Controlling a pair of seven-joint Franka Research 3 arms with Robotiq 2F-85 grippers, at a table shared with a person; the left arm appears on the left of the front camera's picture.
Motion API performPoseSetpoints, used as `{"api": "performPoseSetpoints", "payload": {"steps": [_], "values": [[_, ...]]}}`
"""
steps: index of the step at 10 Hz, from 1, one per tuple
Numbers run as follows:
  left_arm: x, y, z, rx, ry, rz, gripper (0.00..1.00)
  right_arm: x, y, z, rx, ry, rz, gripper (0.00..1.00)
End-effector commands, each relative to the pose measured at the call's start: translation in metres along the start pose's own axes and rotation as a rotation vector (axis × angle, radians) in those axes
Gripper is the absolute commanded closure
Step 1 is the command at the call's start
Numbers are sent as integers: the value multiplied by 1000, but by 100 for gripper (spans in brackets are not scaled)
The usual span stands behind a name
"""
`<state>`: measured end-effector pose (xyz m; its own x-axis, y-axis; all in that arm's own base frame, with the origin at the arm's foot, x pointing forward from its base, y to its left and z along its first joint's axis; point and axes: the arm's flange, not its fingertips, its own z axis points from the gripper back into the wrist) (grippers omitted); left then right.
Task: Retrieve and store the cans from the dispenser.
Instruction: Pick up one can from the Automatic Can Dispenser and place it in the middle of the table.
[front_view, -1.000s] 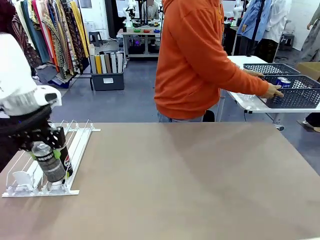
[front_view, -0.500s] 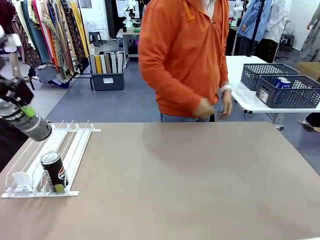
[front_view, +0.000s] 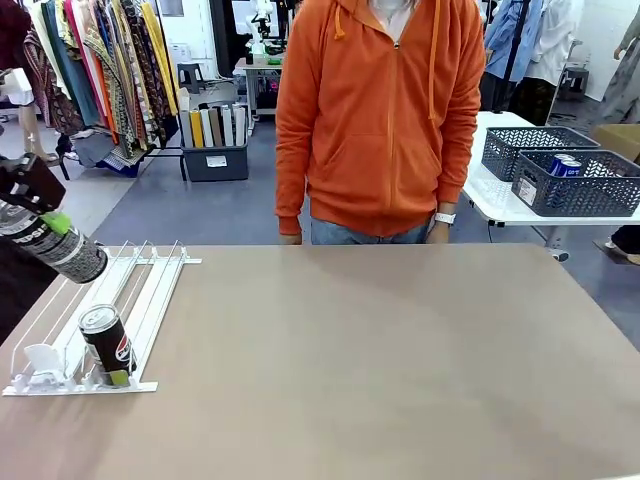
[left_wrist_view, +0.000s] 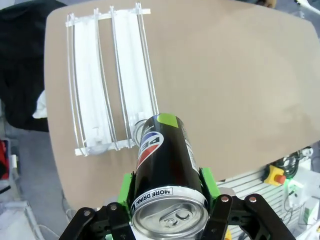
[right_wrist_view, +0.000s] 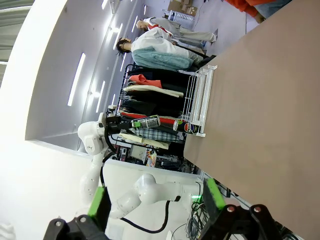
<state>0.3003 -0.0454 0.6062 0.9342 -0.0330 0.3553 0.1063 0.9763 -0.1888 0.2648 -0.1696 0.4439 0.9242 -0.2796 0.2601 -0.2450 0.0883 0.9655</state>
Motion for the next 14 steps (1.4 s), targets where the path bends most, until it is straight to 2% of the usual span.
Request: {"api": "performPoseSetpoints", "payload": {"steps": [1, 3, 4, 5, 6, 9, 10, 12, 14], "values": [[3, 2, 10, 9, -13, -9, 100, 2, 4, -1, 12, -9, 5, 0], [8, -5, -6, -42, -26, -19, 100, 2, 4, -1, 12, -9, 5, 0], [30, -22, -16, -40, -31, -44, 100, 2, 4, -1, 12, -9, 5, 0], [57, -52, -30, -34, -16, -96, 100, 2, 4, -1, 12, -9, 5, 0], [89, -101, -54, -70, 27, -203, 100, 2, 4, -1, 12, -9, 5, 0], [135, -254, -150, -37, 194, -442, 100, 2, 4, -1, 12, -9, 5, 0], [147, -300, -190, 14, 238, -505, 100, 2, 4, -1, 12, -9, 5, 0], [146, -344, -236, 54, 321, -577, 100, 2, 4, -1, 12, -9, 5, 0], [133, -358, -273, 119, 368, -616, 100, 2, 4, -1, 12, -9, 5, 0]]}}
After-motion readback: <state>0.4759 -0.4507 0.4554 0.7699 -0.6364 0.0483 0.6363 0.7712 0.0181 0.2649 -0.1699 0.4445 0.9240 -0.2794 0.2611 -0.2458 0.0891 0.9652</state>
